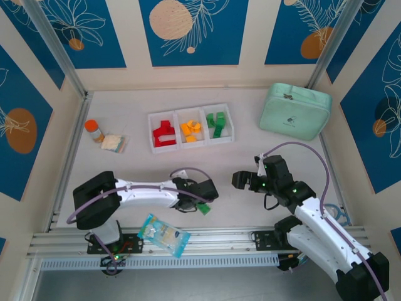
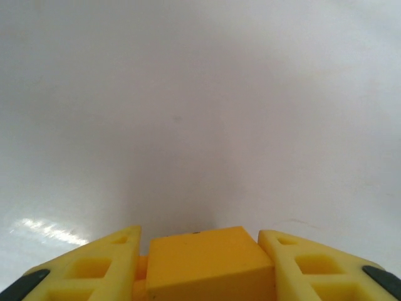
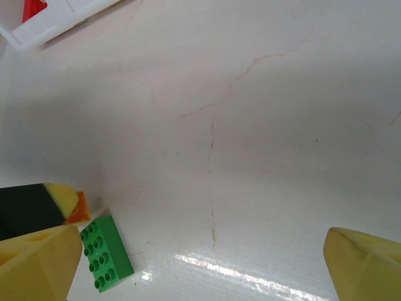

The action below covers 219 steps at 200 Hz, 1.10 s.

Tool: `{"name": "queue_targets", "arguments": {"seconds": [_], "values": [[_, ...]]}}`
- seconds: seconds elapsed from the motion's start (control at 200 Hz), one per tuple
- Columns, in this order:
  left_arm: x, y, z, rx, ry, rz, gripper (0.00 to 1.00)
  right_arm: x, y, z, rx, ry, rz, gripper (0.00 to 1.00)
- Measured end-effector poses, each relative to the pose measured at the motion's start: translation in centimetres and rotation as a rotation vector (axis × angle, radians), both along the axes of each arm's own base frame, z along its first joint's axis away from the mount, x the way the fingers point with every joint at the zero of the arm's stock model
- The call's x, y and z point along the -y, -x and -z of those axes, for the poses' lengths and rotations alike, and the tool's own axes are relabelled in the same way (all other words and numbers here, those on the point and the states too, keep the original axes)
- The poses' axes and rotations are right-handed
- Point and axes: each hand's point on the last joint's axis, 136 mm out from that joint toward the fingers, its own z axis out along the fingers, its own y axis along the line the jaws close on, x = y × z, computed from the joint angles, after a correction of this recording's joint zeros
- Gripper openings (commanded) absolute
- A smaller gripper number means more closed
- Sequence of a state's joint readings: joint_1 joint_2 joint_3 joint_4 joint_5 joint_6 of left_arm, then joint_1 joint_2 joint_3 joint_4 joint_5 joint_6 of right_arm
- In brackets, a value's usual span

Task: Sort the legos into containers by color
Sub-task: Pick up the lego from the middle-left of the table, then place the lego in the container.

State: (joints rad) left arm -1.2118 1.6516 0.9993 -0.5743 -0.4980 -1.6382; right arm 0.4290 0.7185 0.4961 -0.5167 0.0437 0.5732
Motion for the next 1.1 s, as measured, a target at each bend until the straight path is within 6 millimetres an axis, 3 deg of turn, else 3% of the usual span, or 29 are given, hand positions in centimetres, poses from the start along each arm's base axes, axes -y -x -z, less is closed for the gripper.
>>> {"name": "queue_targets", "arguments": {"seconds": [0.145,0.38,0.475,0.58,0.735,0.955,1.095], "values": [[0.8,-3.3,-3.6,0.052,-0.026,0.084,0.18,0.7,-0.7,-0.1,0.011,0.004,0.028,0.99],[0.5,-12.1,-11.8,0.122,-0.064,0.175,0.18,1.8,-2.1,-1.7,0.046,-0.061,0.086,0.99],[1.1,-15.1,-13.5,0.134,-0.086,0.229,0.18,2.3,-2.7,-2.8,0.069,-0.080,0.105,0.99],[1.5,-17.5,-13.3,0.111,-0.137,0.290,0.19,2.8,-3.2,-4.3,0.110,-0.095,0.121,0.99],[0.7,-19.9,-10.9,0.040,-0.195,0.351,0.19,3.2,-3.2,-5.2,0.140,-0.111,0.132,0.99],[-3.3,-23.3,-9.2,0.008,-0.175,0.331,0.25,2.9,-2.1,-4.1,0.106,-0.162,0.146,0.99],[-3.5,-25.0,-8.6,0.019,-0.133,0.356,0.25,2.8,-1.5,-3.5,0.058,-0.186,0.158,0.99]]}}
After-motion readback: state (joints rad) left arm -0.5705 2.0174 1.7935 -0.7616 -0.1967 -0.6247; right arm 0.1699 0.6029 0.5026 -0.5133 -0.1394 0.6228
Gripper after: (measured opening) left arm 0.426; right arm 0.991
